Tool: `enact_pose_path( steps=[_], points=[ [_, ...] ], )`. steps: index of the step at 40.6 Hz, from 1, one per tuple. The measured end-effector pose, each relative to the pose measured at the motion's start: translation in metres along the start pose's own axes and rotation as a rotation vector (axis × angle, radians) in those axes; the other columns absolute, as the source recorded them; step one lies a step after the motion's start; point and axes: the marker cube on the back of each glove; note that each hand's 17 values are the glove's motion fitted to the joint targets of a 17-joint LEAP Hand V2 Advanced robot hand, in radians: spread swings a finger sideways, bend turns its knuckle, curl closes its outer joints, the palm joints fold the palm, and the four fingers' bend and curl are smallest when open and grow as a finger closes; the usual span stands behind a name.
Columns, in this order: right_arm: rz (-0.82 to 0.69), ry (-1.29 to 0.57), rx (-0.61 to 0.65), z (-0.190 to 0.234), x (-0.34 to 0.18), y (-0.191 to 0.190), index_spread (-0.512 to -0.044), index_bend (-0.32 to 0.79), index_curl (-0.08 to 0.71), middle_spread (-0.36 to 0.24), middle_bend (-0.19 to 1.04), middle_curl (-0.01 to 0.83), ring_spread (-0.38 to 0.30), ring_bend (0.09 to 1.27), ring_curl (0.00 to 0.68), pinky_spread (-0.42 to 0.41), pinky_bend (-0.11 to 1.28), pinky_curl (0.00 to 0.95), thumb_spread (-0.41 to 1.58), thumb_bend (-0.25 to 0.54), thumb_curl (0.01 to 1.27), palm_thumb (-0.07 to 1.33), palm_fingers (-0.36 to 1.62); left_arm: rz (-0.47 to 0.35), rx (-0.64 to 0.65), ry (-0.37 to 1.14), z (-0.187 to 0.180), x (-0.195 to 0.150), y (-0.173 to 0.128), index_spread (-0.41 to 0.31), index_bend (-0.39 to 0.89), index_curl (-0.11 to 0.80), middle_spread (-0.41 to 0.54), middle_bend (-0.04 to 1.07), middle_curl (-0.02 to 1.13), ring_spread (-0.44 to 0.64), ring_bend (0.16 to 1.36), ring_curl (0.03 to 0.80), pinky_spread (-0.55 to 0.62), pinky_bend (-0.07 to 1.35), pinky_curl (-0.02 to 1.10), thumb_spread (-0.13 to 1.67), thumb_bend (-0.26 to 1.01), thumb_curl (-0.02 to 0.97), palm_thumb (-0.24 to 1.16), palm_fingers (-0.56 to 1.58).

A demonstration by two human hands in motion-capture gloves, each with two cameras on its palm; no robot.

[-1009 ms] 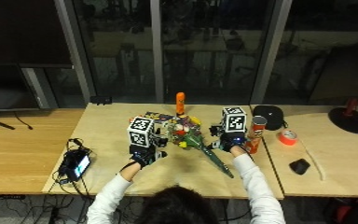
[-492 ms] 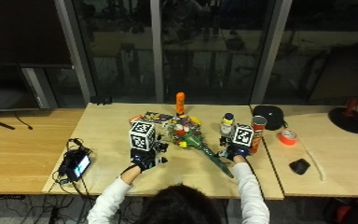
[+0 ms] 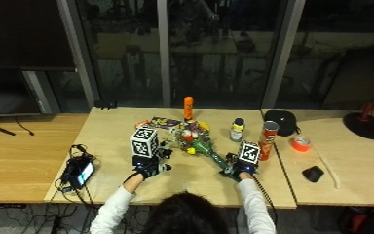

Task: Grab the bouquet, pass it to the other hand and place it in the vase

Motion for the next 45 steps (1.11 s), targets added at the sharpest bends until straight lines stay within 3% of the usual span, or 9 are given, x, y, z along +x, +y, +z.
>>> enact_pose_path(
  steps=[13,22,23,25,30,34,38,41,45],
  points=[
    [0.014,0.047,-0.011,0.011,-0.004,0.004,-0.158,0.08,0.066,-0.060,0.38,0.438,-0.148,0.76,0.384,-0.043,0.82,0.358,1.02,-0.009,0.37,0.62,0.65,-0.002,-0.006,0.012,0.003,-0.003,-0.002,0.093,0.11,0.179,0.399,0.32,0.34,0.46,0.71,0.261,0.41,0.54,0.33,1.09,-0.02,0.293,0.37,-0.01],
    [0.063,0.027,0.032,0.020,-0.012,0.001,-0.188,0.19,0.153,-0.121,0.39,0.463,-0.197,0.76,0.395,-0.211,0.71,0.343,1.02,0.069,0.42,0.86,1.07,-0.014,-0.021,0.008,0.006,-0.005,-0.004,0.099,0.12,0.183,0.395,0.33,0.35,0.46,0.70,0.260,0.41,0.53,0.33,1.09,-0.02,0.293,0.37,0.00],
    [0.068,0.031,0.049,0.019,-0.013,-0.001,-0.180,0.12,0.148,-0.122,0.37,0.460,-0.203,0.77,0.405,-0.218,0.72,0.352,1.01,0.048,0.42,0.84,1.02,-0.013,-0.023,0.010,0.005,-0.005,-0.004,0.099,0.12,0.184,0.395,0.33,0.35,0.46,0.70,0.260,0.41,0.53,0.33,1.09,-0.02,0.293,0.37,0.00],
    [0.076,0.040,0.091,0.018,-0.013,-0.006,-0.208,0.28,0.213,-0.130,0.39,0.480,-0.194,0.73,0.414,-0.230,0.66,0.353,1.02,0.084,0.43,0.92,1.16,-0.011,-0.026,0.015,0.004,-0.004,-0.002,0.100,0.12,0.186,0.395,0.33,0.35,0.46,0.70,0.259,0.41,0.53,0.33,1.09,-0.02,0.293,0.37,0.00],
    [0.044,0.030,0.104,0.018,-0.017,-0.003,-0.224,0.33,0.273,-0.144,0.36,0.494,-0.200,0.68,0.428,-0.249,0.64,0.371,0.96,0.080,0.47,0.98,1.17,-0.027,-0.025,0.024,0.004,-0.010,-0.003,0.100,0.12,0.189,0.394,0.33,0.35,0.46,0.70,0.259,0.41,0.53,0.33,1.09,-0.02,0.293,0.37,0.00],
    [0.011,-0.051,0.068,0.019,-0.018,-0.001,-0.232,0.28,0.297,-0.164,0.34,0.500,-0.223,0.69,0.440,-0.280,0.67,0.386,0.90,0.058,0.50,1.00,1.24,-0.037,-0.018,0.027,0.003,-0.014,-0.003,0.101,0.12,0.190,0.393,0.33,0.35,0.46,0.70,0.259,0.41,0.53,0.33,1.09,-0.02,0.293,0.37,0.00],
    [0.026,-0.204,0.046,0.017,-0.018,0.000,-0.231,0.18,0.305,-0.181,0.40,0.523,-0.226,0.80,0.467,-0.295,0.66,0.393,0.92,0.051,0.51,1.02,1.36,-0.039,-0.025,0.061,-0.002,-0.019,-0.006,0.108,0.12,0.192,0.387,0.33,0.35,0.46,0.69,0.257,0.41,0.53,0.33,1.09,-0.02,0.293,0.37,0.01],
    [0.035,-0.207,0.150,0.008,-0.018,-0.002,-0.226,0.10,0.291,-0.188,0.50,0.558,-0.218,0.86,0.491,-0.277,0.72,0.419,0.98,0.046,0.51,1.02,1.41,-0.038,-0.024,0.107,-0.006,-0.022,-0.010,0.110,0.12,0.194,0.384,0.34,0.35,0.46,0.69,0.257,0.40,0.53,0.33,1.09,-0.02,0.293,0.37,0.02],
    [0.000,-0.199,0.402,-0.013,-0.019,-0.008,-0.221,0.24,0.340,-0.181,0.61,0.598,-0.208,0.89,0.513,-0.262,0.71,0.432,1.01,-0.001,0.47,0.98,1.49,-0.044,-0.007,0.156,-0.009,-0.026,-0.019,0.111,0.13,0.198,0.382,0.34,0.35,0.45,0.69,0.255,0.40,0.52,0.33,1.09,-0.02,0.293,0.37,0.03]
  ],
)
